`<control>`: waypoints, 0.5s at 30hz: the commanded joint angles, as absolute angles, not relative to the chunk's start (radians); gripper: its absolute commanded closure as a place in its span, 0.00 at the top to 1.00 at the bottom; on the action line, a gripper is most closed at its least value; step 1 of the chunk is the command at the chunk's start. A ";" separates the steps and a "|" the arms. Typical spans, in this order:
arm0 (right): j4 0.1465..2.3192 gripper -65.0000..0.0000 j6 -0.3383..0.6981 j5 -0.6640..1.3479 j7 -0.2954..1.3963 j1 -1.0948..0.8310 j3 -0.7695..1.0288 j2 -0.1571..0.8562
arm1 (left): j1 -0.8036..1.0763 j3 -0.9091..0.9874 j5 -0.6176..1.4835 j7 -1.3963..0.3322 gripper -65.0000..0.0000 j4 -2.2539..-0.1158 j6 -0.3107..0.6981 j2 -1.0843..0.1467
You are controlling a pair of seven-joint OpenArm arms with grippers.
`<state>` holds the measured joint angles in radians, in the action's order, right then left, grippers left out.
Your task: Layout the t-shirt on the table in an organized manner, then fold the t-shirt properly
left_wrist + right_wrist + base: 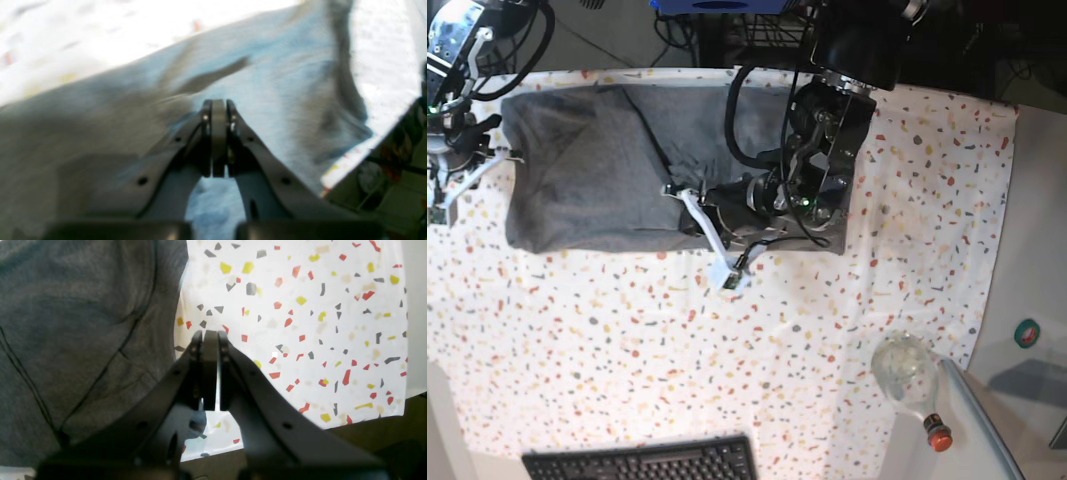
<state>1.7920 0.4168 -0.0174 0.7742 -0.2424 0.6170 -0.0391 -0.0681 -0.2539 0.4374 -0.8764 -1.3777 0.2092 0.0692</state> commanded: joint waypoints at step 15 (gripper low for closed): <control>1.790 0.00 0.418 -0.005 0.756 -0.179 0.624 -0.033 | 0.323 0.472 0.446 -0.857 0.00 -1.770 0.323 -0.197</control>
<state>1.7748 0.4171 -0.0128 0.7704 -0.1814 0.6216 -0.0383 0.3286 0.4667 0.4503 -0.8753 -1.7565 0.3378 -0.1806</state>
